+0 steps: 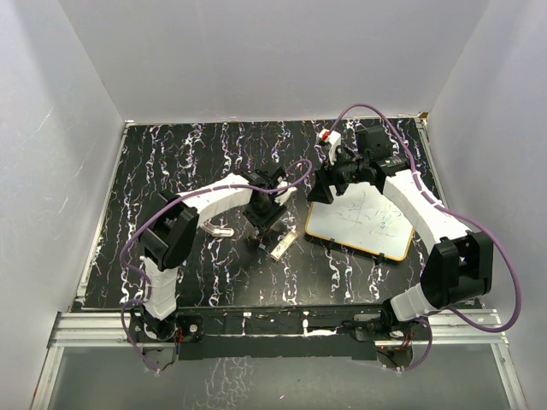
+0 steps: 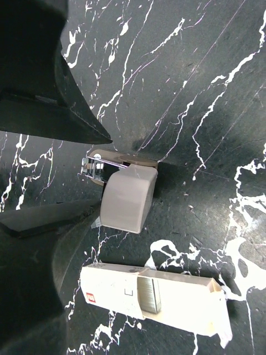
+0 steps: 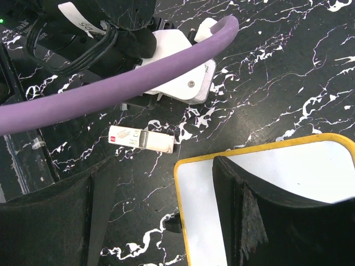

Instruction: Load the staples into the stapler

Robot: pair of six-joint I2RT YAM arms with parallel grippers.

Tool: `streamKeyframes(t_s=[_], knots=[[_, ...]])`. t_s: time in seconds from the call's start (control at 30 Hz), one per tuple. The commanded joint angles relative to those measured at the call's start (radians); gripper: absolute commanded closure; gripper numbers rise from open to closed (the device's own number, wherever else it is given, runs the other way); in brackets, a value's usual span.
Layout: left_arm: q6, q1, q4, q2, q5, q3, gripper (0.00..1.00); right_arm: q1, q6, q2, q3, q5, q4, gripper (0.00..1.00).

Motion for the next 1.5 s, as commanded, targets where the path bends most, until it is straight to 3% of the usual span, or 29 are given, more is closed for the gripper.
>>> streamKeyframes(t_s=[0.0,0.37,0.77,1.47], knots=[[0.006,0.003,-0.019,-0.066,0.033,0.04,0.55,-0.006,-0.02,-0.034,0.012,-0.014,0.032,0.29],[0.031,0.009,0.015,-0.17,0.005,-0.015,0.54,-0.006,-0.02,-0.04,0.012,-0.011,0.032,0.29],[0.066,0.086,-0.001,-0.148,0.014,-0.062,0.58,-0.006,-0.023,-0.053,0.003,-0.008,0.034,0.29],[0.064,0.087,0.002,-0.075,0.08,-0.056,0.58,-0.005,-0.023,-0.047,0.007,-0.009,0.033,0.29]])
